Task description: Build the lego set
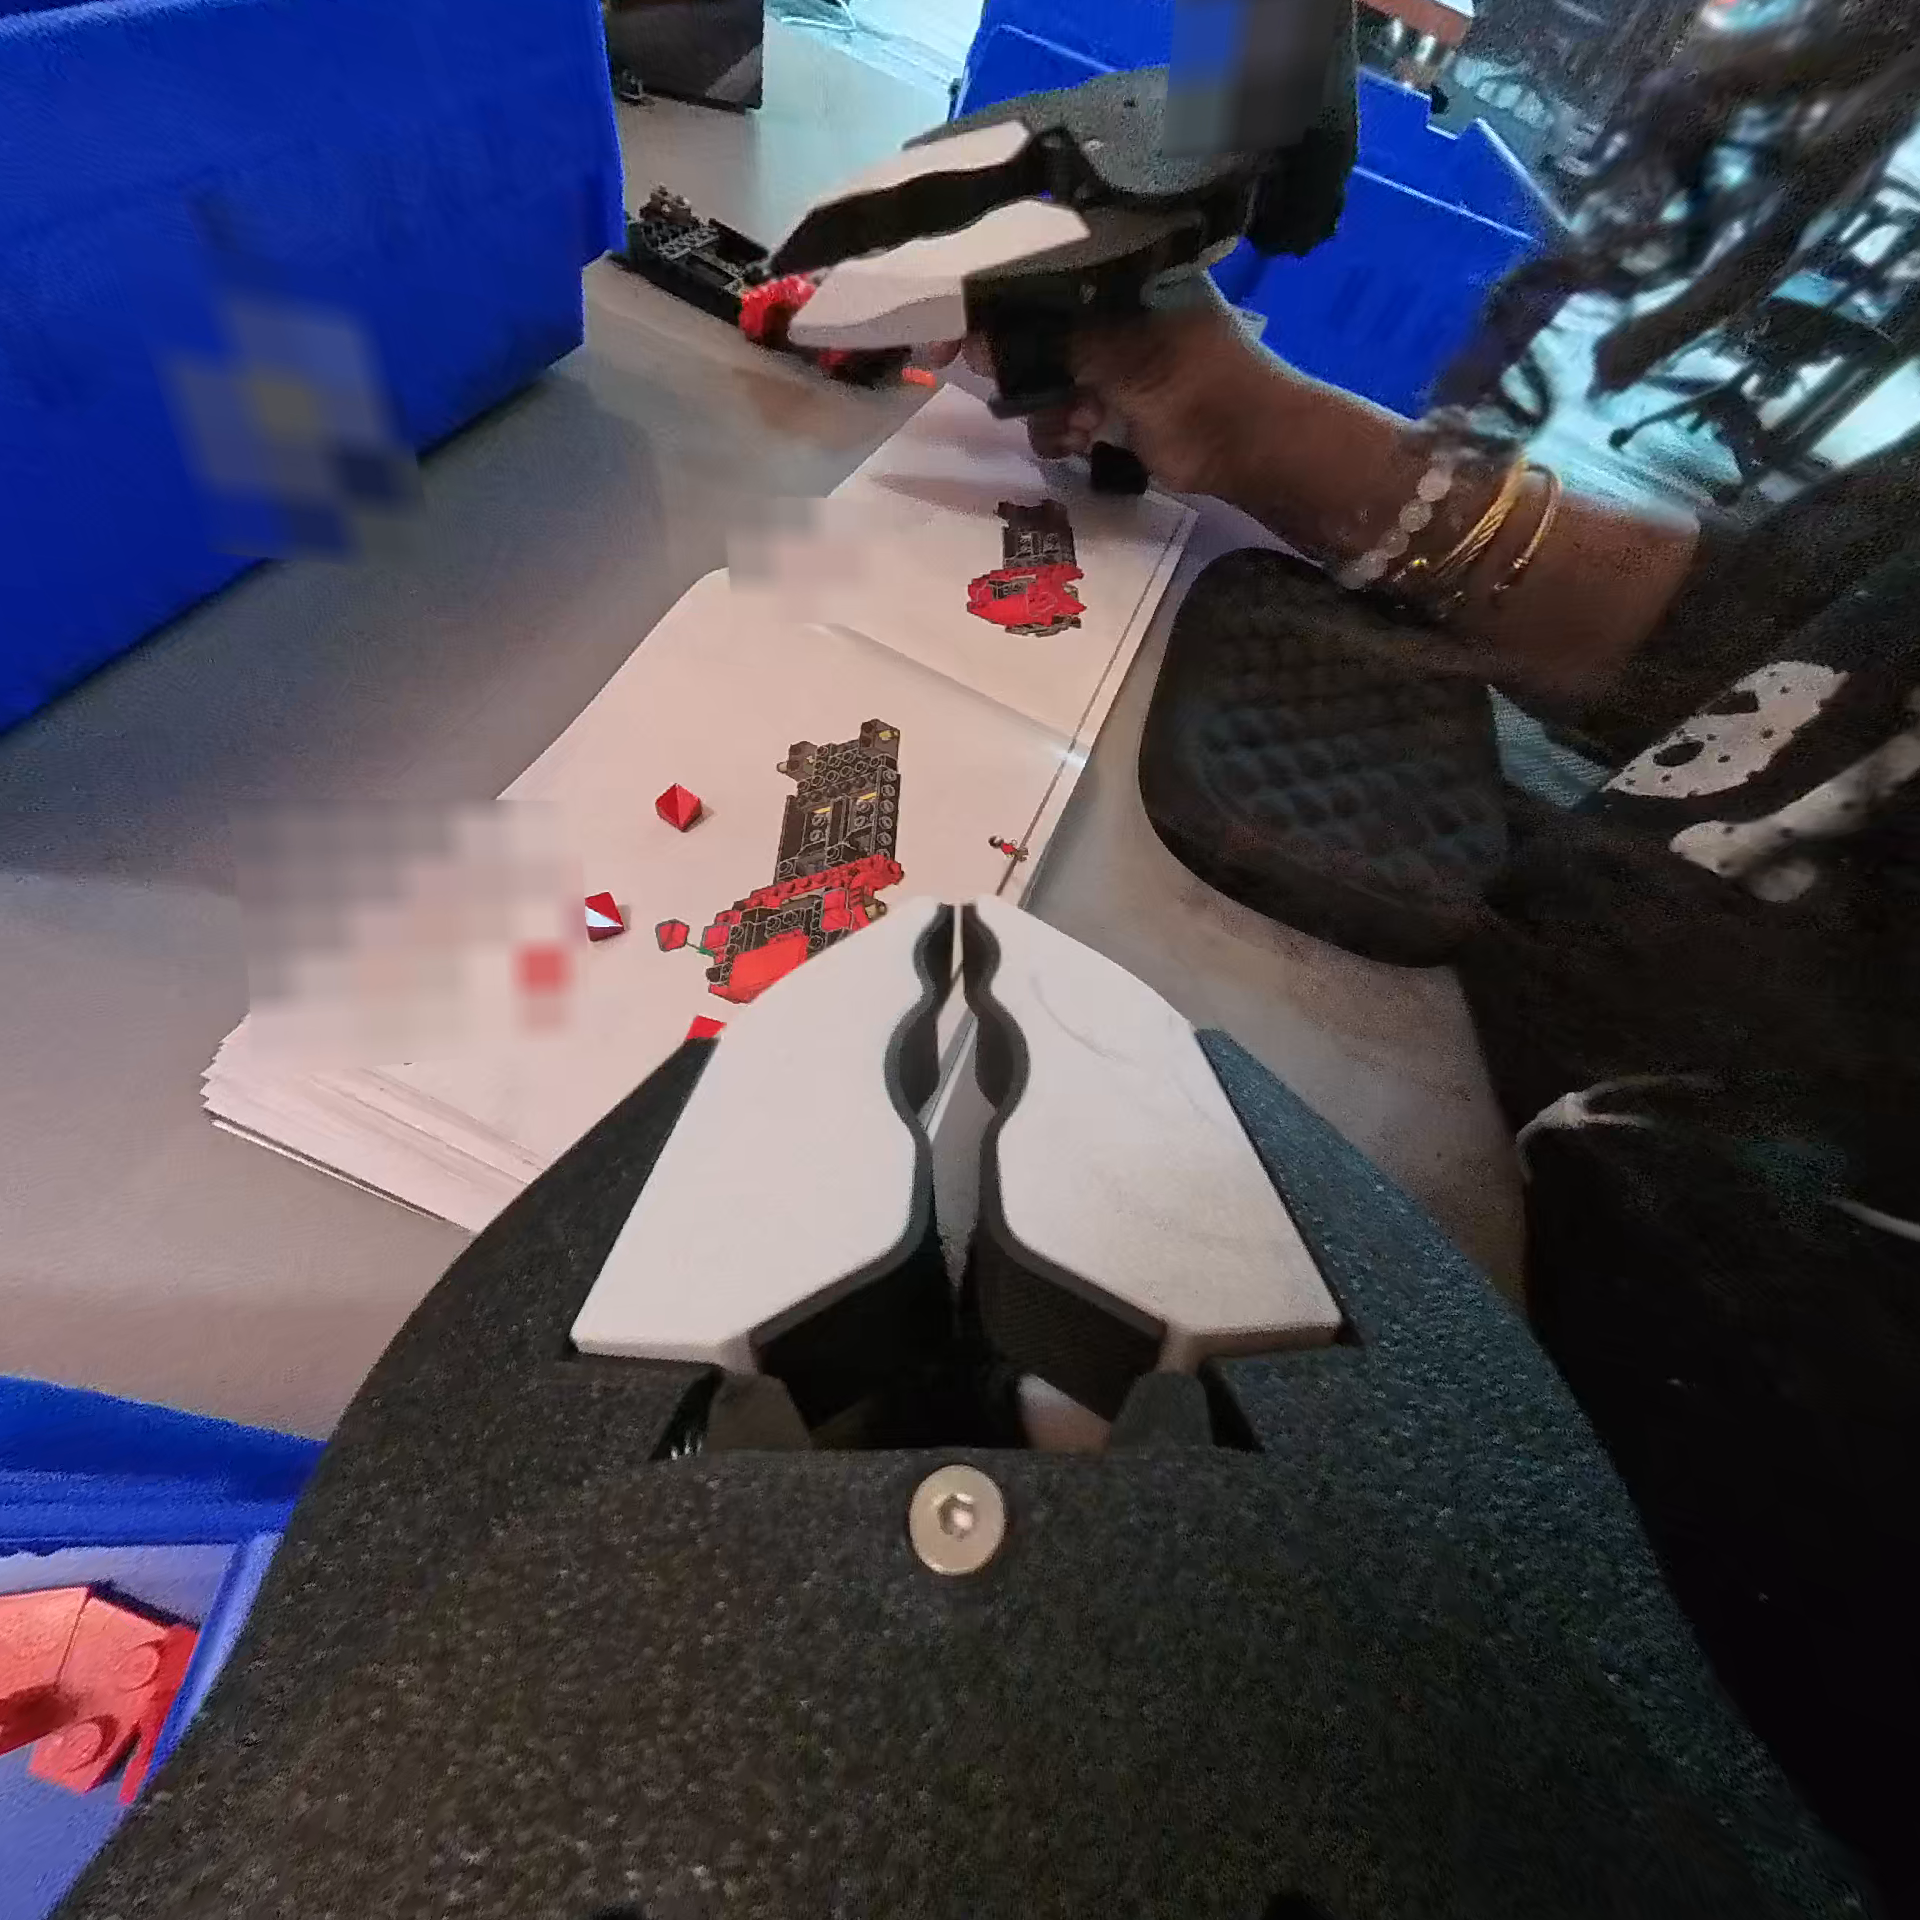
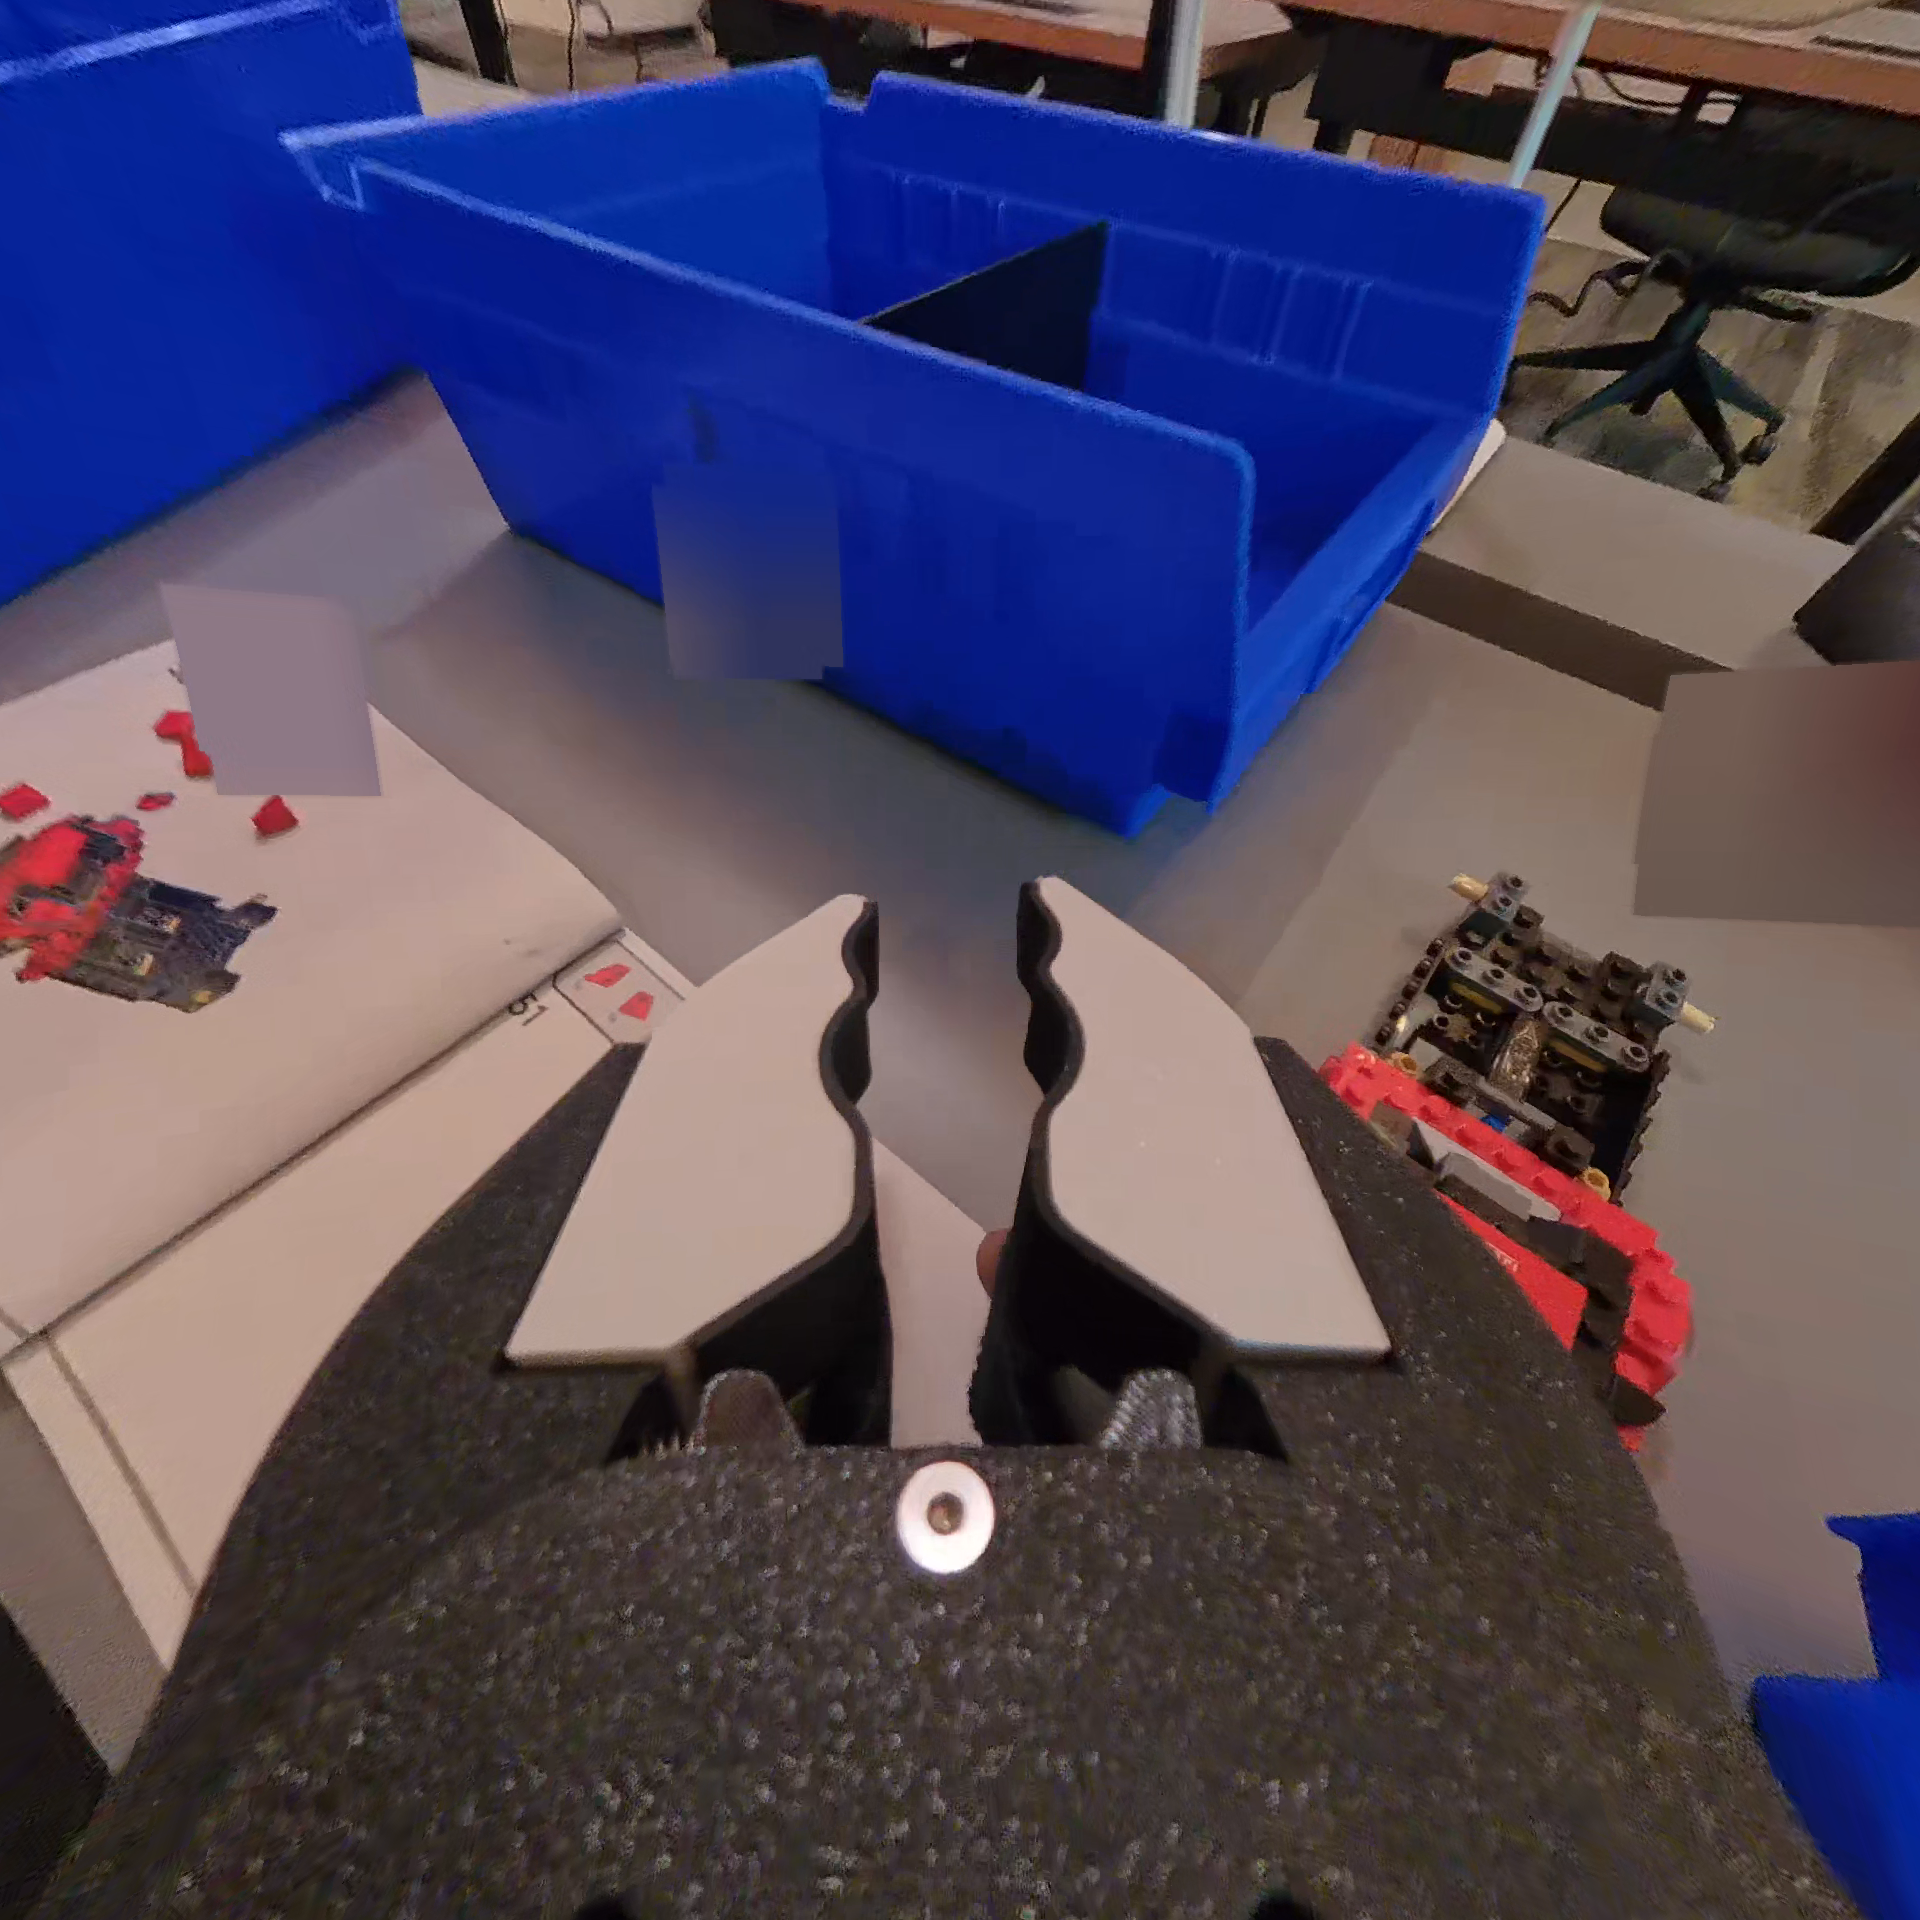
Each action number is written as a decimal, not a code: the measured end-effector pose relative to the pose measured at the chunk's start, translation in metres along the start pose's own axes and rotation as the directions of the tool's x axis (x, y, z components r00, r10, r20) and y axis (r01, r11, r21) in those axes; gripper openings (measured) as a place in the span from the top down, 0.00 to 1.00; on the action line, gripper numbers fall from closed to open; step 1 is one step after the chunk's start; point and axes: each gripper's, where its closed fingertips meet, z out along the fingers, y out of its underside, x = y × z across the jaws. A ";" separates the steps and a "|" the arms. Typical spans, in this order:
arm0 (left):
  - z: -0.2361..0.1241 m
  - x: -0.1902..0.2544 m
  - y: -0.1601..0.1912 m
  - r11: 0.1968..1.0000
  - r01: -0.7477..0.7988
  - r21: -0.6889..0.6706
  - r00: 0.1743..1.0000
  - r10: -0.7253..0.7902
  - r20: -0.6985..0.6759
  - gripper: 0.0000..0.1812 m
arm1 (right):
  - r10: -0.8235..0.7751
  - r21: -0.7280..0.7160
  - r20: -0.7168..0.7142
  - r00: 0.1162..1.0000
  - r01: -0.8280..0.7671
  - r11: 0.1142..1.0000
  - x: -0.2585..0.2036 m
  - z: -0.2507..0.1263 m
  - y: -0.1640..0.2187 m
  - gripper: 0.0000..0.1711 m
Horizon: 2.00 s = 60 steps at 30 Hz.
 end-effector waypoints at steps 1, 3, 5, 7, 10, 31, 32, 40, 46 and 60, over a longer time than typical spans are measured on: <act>0.000 0.001 0.000 1.000 -0.006 0.004 1.000 0.006 -0.001 1.00 | -0.025 -0.010 -0.003 1.000 0.025 1.000 -0.002 0.002 0.001 0.85; -0.001 0.002 0.000 1.000 -0.016 0.013 1.000 0.016 0.002 1.00 | -0.084 -0.036 -0.004 0.996 0.084 0.996 -0.006 0.005 0.004 0.86; -0.001 0.001 0.001 1.000 -0.012 0.014 1.000 0.012 0.003 1.00 | -0.134 -0.067 -0.003 0.991 0.133 0.989 -0.010 0.008 0.008 0.85; -0.001 0.002 0.002 1.000 -0.008 0.004 1.000 0.008 -0.006 1.00 | -0.167 -0.091 0.002 0.986 0.167 0.982 -0.013 0.010 0.011 0.85; 0.002 0.004 0.006 1.000 -0.019 -0.025 1.000 0.018 -0.020 1.00 | -0.174 -0.110 0.003 0.985 0.173 0.979 -0.014 0.011 0.013 0.85; 0.007 0.003 0.014 0.997 -0.002 -0.083 1.000 0.001 -0.017 1.00 | -0.065 -0.070 0.014 0.998 0.066 0.995 -0.007 0.007 0.008 0.85; 0.007 0.003 0.015 0.996 -0.002 -0.085 1.000 0.001 -0.017 1.00 | -0.062 -0.067 0.014 0.998 0.063 0.996 -0.006 0.007 0.008 0.85; 0.009 0.003 0.017 0.995 -0.004 -0.102 1.000 0.002 -0.016 1.00 | -0.036 -0.059 0.023 0.999 0.037 0.998 -0.005 0.006 0.007 0.85; 0.010 0.003 0.019 0.994 -0.007 -0.113 1.000 0.006 -0.013 1.00 | -0.031 -0.050 0.024 0.999 0.032 0.998 -0.005 0.005 0.006 0.85; 0.011 0.003 0.022 0.991 -0.012 -0.132 1.000 0.011 -0.009 1.00 | 0.030 -0.009 0.033 0.999 -0.030 1.000 -0.001 0.002 0.001 0.85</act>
